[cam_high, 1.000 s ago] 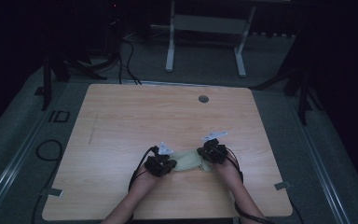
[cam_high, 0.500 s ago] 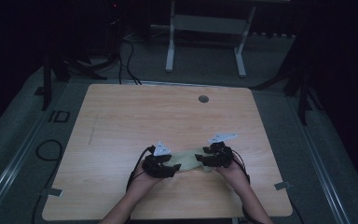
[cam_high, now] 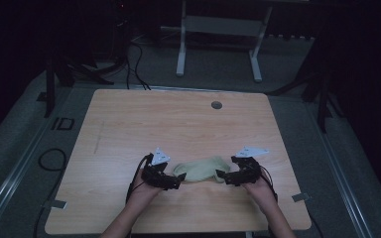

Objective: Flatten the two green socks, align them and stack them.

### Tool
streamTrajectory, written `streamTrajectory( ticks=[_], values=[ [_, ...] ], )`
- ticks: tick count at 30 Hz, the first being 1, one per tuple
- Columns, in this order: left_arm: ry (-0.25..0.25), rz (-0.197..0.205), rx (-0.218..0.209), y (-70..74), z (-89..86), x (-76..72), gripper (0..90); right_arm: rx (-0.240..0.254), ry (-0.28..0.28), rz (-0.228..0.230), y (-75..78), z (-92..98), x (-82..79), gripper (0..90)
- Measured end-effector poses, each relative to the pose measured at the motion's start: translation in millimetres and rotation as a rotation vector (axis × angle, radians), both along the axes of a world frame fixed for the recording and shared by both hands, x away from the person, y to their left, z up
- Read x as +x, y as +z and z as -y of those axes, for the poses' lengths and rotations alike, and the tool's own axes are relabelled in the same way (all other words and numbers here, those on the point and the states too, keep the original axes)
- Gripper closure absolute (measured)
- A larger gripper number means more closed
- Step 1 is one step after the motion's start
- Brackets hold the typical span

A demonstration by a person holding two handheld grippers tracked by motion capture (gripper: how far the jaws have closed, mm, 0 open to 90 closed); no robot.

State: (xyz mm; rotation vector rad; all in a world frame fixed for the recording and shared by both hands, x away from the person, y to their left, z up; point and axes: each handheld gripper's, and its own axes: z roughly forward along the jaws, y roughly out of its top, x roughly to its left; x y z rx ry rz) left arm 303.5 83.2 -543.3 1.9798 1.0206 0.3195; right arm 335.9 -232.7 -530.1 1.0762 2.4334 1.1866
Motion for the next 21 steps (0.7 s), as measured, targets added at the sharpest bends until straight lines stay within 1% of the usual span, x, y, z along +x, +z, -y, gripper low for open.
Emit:
streamTrajectory(
  ticks=[1,4,5,7,8,10,12,15,20,21],
  values=[
    [0.003,-0.005,0.001,-0.5,-1.6,-0.5,7.2,0.004,-0.006,0.006,-0.1,2.4,-0.3,12.3],
    [0.014,0.0,0.005,-1.1,-7.6,-4.4,7.2,0.011,-0.039,0.017,-0.5,12.0,-1.9,12.9],
    [0.02,0.01,0.003,-1.3,-9.5,-6.4,7.2,0.011,-0.045,0.022,-1.0,15.0,-2.7,13.0],
    [0.022,0.013,0.007,-1.1,-13.6,-10.1,7.3,0.002,-0.056,0.028,-2.1,20.5,-4.9,13.0],
    [0.025,0.019,0.002,-1.1,-16.2,-12.5,7.2,0.001,-0.056,0.03,-2.8,23.0,-6.0,13.0],
    [0.024,0.018,0.014,-1.3,-21.0,-16.2,7.2,-0.006,-0.059,0.03,-5.4,30.4,-9.5,13.0],
    [0.029,0.014,0.026,-2.6,-25.0,-18.9,7.2,-0.003,-0.061,0.028,-6.7,34.4,-11.4,13.0],
    [0.033,-0.005,0.026,-5.2,-32.0,-22.4,7.3,-0.002,-0.074,0.027,-9.5,43.6,-15.1,13.1],
    [0.059,0.001,0.023,-7.7,-46.0,-28.3,7.3,-0.017,-0.092,0.019,-12.6,56.1,-21.9,13.1],
    [0.063,0.0,0.03,-7.9,-47.9,-28.9,7.2,-0.021,-0.096,0.017,-13.2,59.6,-23.6,13.1]
  ],
)
